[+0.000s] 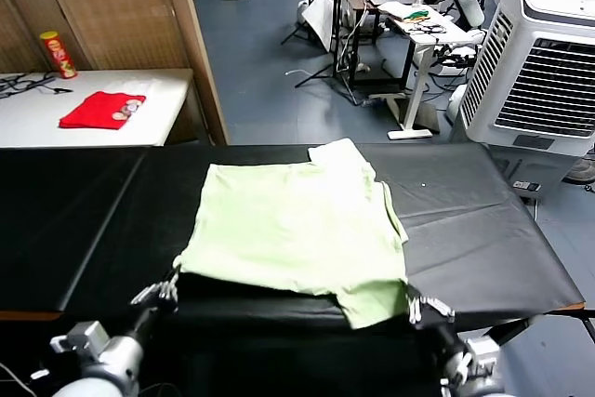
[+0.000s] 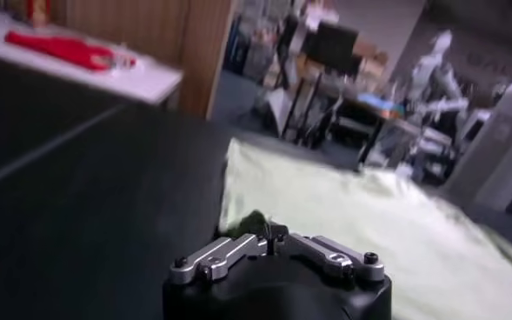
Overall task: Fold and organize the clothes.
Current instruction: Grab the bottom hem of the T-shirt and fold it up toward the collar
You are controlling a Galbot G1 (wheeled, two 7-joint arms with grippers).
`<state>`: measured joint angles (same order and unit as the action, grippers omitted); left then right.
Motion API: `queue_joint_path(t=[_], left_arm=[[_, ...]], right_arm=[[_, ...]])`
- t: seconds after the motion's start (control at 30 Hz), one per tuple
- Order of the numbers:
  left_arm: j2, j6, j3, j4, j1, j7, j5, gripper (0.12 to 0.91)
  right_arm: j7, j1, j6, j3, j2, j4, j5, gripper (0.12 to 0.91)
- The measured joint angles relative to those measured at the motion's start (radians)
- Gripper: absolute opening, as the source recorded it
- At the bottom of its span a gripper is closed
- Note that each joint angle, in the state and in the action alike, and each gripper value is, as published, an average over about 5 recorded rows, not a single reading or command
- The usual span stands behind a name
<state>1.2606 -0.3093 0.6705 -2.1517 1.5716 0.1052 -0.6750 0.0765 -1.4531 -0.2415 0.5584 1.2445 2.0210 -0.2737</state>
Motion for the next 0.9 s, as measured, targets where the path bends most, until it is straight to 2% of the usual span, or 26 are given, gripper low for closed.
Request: queue_joint_path(t=[0.3,0.53,0.77,0.9], left_arm=[[-0.010,0.016,-0.046,0.115,-0.137,-0.001,0.091,0.126],[-0.031,0.016,-0.071,0.187,-0.216,-0.002,0.125,0.126],[-0.029,0.013,-0.084,0.243,-0.271,0.011,0.169,0.126],[-0.023,0.001,-0.087,0.266,-0.289,0.012,0.192,0.126]], right_arm=[[-0.002,0.225,0.016,-0.089,-0.028,-0.203,0.039,0.121],[0.002,0.368,0.028,-0.156,-0.016,-0.347,0.058,0.121],[0.008,0.440,0.031,-0.180,-0.007,-0.420,0.053,0.127],[0.034,0.431,-0.007,-0.176,-0.023,-0.406,0.032,0.228]])
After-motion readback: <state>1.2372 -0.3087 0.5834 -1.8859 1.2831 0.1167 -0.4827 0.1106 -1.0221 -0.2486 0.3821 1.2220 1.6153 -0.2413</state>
